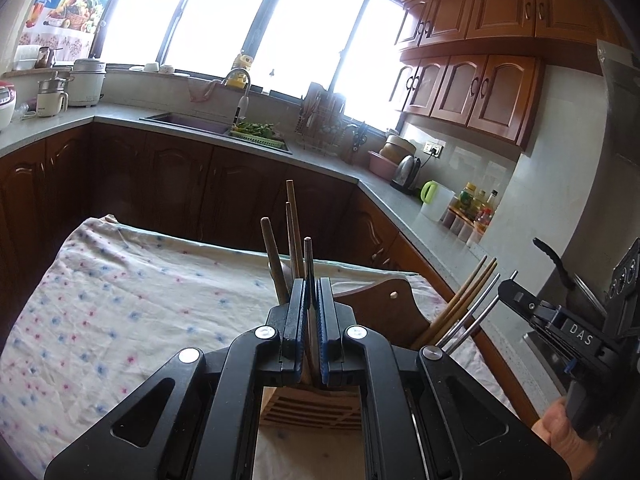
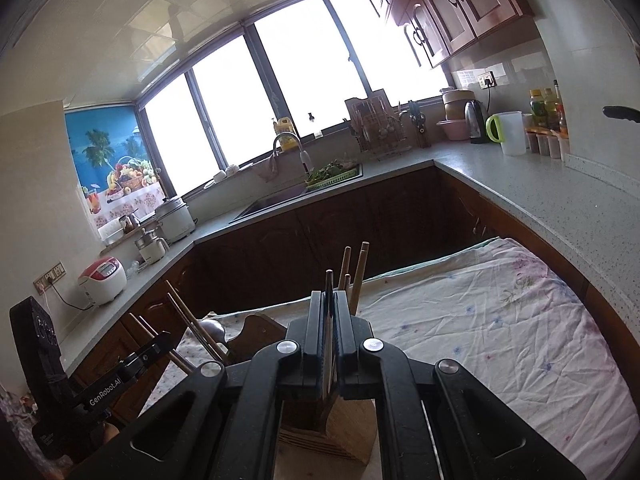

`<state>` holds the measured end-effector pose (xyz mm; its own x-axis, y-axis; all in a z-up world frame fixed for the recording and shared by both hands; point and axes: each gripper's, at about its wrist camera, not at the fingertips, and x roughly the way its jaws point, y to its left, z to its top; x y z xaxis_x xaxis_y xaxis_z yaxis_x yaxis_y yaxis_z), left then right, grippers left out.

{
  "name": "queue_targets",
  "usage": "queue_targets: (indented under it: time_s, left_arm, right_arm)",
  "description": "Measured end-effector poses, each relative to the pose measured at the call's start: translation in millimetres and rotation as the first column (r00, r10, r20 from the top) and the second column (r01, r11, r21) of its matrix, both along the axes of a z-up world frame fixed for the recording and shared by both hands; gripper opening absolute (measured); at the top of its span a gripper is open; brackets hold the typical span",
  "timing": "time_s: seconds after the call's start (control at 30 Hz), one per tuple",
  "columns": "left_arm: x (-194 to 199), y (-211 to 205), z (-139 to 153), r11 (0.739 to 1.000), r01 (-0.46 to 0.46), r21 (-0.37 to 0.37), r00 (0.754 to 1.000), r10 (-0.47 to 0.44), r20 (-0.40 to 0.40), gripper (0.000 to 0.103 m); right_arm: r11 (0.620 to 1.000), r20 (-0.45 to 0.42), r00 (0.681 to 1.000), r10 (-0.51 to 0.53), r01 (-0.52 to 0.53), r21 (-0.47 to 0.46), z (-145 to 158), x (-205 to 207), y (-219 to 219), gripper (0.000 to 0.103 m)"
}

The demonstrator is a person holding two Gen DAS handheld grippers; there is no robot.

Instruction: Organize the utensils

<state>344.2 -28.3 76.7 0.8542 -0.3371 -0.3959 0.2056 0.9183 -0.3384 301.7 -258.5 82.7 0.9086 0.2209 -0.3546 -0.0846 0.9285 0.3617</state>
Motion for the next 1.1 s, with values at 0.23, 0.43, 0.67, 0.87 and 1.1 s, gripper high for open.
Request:
queue_targets:
  time_s: [0.23, 0.43, 0.67, 0.87, 1.1]
  left_arm:
    - [-0.4, -1.7, 1.2, 1.0, 0.001, 0.005, 1.0, -0.001, -0.007, 0.005]
    - [3.0, -2.2, 3.0, 1.0, 0.002, 0.013, 1.0, -0.002, -0.024, 0.005]
    - [-6.8, -5.5, 12.1, 0.999, 0.038, 0.017, 0.999, -0.038, 0.006, 0.035]
    - [-22.7, -7.8, 19.5, 0.999, 0.022, 0.035, 0.998, -0.024, 0.05, 0.057]
    - [-33.3, 1.3, 23.7, 1.0, 0.02, 0.009, 0.998, -0.021, 0.056, 0.059]
  right_arm:
    - [1.0, -0.003, 1.0, 0.001, -0.001, 0.002, 0.4, 0.7, 0.5, 0.004]
    - [1.0, -0.01, 1.0, 0.003, -0.003, 0.004, 0.1, 0.9, 1.0, 0.01]
    - [1.0, 0.007, 1.0, -0.004, 0.003, 0.019, 2.7, -5.8, -1.6, 0.046]
    - [1.0, 0.024, 1.0, -0.012, 0.011, 0.024, 9.2, -13.0, -4.0, 0.056]
    - [0.999, 0.042, 0.999, -0.019, 0.017, 0.033, 12.5, -24.3, -8.7, 0.068]
